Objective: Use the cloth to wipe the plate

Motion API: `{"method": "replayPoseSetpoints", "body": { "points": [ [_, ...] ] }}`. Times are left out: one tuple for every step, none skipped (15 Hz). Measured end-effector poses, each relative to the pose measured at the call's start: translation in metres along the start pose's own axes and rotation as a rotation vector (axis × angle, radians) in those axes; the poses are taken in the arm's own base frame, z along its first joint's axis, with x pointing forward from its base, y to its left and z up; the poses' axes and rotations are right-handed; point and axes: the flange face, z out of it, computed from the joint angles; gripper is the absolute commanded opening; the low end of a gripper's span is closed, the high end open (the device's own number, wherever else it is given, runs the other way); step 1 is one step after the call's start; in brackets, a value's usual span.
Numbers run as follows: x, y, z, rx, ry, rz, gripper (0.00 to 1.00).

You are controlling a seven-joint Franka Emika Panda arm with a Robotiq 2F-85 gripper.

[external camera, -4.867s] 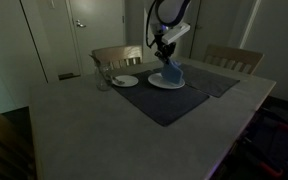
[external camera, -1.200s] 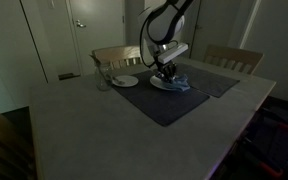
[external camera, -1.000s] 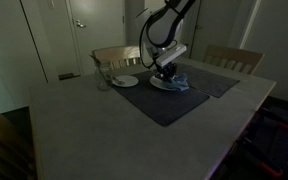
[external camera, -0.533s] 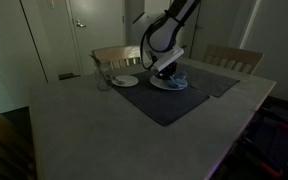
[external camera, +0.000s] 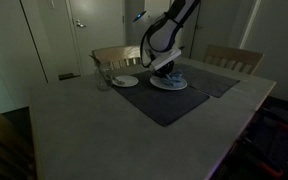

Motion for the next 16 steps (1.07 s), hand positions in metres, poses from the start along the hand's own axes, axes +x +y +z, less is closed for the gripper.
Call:
{"method": "replayPoseSetpoints", "body": {
  "points": [
    [0.002,-0.001,-0.002,0.019,0.01,0.005,0.02],
    [0.004,-0.002,-0.004,0.038,0.017,0.011,0.02],
    [0.006,-0.003,-0.007,0.057,0.017,0.018,0.02],
    [0.008,-0.004,-0.009,0.074,0.011,0.021,0.02],
    [0.009,-0.005,-0.011,0.093,0.003,0.016,0.02],
    [0.01,-0.007,-0.014,0.113,-0.006,0.008,0.02],
    [0.011,-0.009,-0.018,0.138,-0.017,-0.002,0.02],
    [0.012,-0.011,-0.021,0.164,-0.029,-0.012,0.02],
    [0.013,-0.013,-0.024,0.191,-0.041,-0.021,0.02],
    [0.014,-0.014,-0.026,0.215,-0.054,-0.03,0.02],
    [0.015,-0.014,-0.027,0.237,-0.068,-0.041,0.02],
    [0.016,-0.013,-0.028,0.255,-0.083,-0.05,0.02],
    [0.017,-0.011,-0.028,0.274,-0.102,-0.058,0.02],
    [0.018,-0.009,-0.027,0.293,-0.122,-0.065,0.02],
    [0.018,-0.007,-0.027,0.308,-0.148,-0.072,0.02],
    [0.018,-0.005,-0.026,0.321,-0.177,-0.079,0.02]
  ]
}}
